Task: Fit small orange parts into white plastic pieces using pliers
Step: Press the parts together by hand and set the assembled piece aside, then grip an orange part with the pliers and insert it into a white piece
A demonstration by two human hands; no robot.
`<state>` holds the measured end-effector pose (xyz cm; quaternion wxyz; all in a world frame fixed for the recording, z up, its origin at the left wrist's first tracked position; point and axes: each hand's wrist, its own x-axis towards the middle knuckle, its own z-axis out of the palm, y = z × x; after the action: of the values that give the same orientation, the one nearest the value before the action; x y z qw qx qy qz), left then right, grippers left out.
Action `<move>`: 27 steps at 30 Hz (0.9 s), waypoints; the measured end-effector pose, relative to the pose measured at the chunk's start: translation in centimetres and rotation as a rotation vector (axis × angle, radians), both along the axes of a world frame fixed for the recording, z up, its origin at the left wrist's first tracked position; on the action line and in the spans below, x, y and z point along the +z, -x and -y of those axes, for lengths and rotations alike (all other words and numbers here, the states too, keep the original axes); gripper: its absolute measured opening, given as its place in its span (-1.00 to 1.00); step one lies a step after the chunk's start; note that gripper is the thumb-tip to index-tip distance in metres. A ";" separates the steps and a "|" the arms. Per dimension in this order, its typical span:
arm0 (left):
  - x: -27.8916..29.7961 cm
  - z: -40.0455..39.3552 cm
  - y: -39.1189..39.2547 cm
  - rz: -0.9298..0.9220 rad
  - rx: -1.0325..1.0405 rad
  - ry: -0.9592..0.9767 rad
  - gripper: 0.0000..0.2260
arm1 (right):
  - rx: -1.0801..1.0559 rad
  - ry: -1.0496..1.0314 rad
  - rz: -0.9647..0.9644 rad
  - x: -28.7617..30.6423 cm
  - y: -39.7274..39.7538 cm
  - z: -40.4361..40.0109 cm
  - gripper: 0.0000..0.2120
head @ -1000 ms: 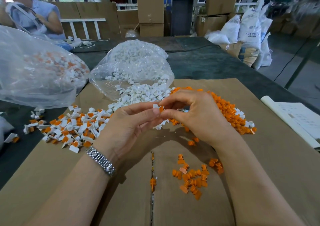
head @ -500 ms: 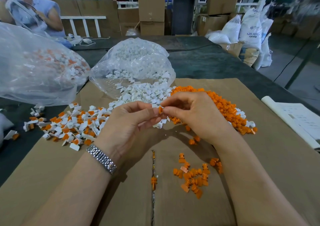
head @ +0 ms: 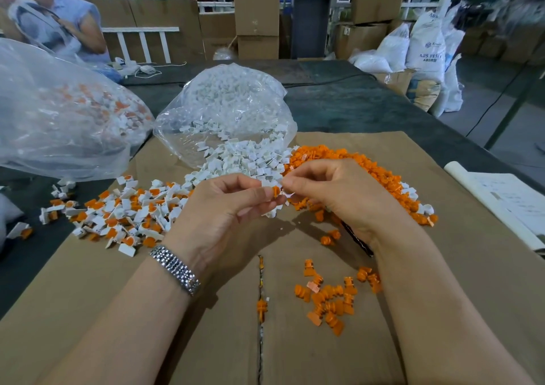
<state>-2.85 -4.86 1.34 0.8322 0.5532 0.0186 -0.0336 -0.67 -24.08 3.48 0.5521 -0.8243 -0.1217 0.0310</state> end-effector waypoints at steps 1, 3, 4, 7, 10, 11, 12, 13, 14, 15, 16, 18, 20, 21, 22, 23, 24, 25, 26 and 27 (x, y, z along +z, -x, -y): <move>0.0 -0.1 -0.1 -0.001 0.005 0.013 -0.91 | -0.082 0.099 0.053 -0.1 -0.2 0.3 -0.85; -0.1 -0.5 -0.4 -0.013 0.023 0.027 -0.94 | -0.275 0.466 0.145 -0.5 -0.8 1.1 -0.71; -0.2 -0.7 -0.5 -0.027 0.032 0.033 -0.93 | -0.332 0.642 0.123 -0.7 -0.8 1.4 -0.61; -0.5 -1.3 -1.0 -0.046 0.046 0.012 -0.92 | -0.337 0.896 -0.070 -0.9 -1.0 1.7 -0.39; -0.8 -1.5 -1.3 -0.048 0.068 0.013 -0.90 | -0.328 0.984 -0.080 -1.0 -0.9 1.5 -0.47; -0.8 -1.5 -1.4 -0.048 0.067 0.021 -0.89 | -0.330 0.996 -0.057 -1.0 -0.9 1.5 -0.55; -0.9 -1.6 -1.4 -0.048 0.061 0.035 -0.89 | -0.332 1.009 -0.034 -1.0 -0.8 1.5 -0.63; -0.9 -1.6 -1.4 -0.051 0.054 0.054 -0.88 | -0.335 1.017 -0.016 -0.9 -0.8 1.5 -0.66; -0.9 -1.7 -1.5 -0.054 0.050 0.073 -0.87 | -0.333 1.018 -0.005 -1.0 -0.8 1.4 -0.65; -0.9 -1.7 -1.5 -0.057 0.049 0.088 -0.85 | -0.326 1.006 0.003 -1.0 -0.8 1.4 -0.64; -0.9 -1.8 -1.6 -0.058 0.051 0.101 -0.84 | -0.321 0.974 0.013 -1.0 -0.9 1.4 -0.64; -0.9 -1.8 -1.7 -0.056 0.055 0.132 -0.80 | -0.318 0.837 0.037 -1.0 -0.9 1.5 -0.68; -1.0 -1.9 -1.7 -0.057 0.068 0.168 -0.76 | -0.313 0.646 0.068 -0.5 -0.8 1.6 -0.72; -1.1 -1.9 -1.8 -0.055 0.074 0.180 -0.73 | -0.288 0.548 0.085 -0.1 -0.6 1.8 -0.76; -1.1 -1.9 -1.8 -0.049 0.082 0.190 -0.71 | -0.239 0.467 0.091 0.4 -0.4 1.8 -0.80; -1.1 -1.8 -1.9 -0.043 0.088 0.200 -0.69 | -0.170 0.408 0.075 0.9 0.0 1.8 -0.83; -1.0 -1.8 -1.9 -0.037 0.092 0.212 -0.69 | -0.089 0.369 0.034 1.3 0.4 1.6 -0.84; -1.0 -1.8 -2.0 -0.032 0.092 0.227 -0.70 | -0.008 0.350 -0.015 1.5 0.7 1.3 -0.83; -1.0 -1.8 -1.9 -0.027 0.090 0.240 -0.72 | 0.054 0.357 -0.048 1.5 0.9 0.9 -0.82; -1.0 -1.7 -1.9 -0.021 0.088 0.250 -0.73 | 0.093 0.378 -0.058 1.6 1.0 0.5 -0.80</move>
<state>-0.92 -3.18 0.37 0.8949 0.4436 0.0475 -0.0049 -1.66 -24.63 5.04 0.3888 -0.9055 -0.1357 0.1026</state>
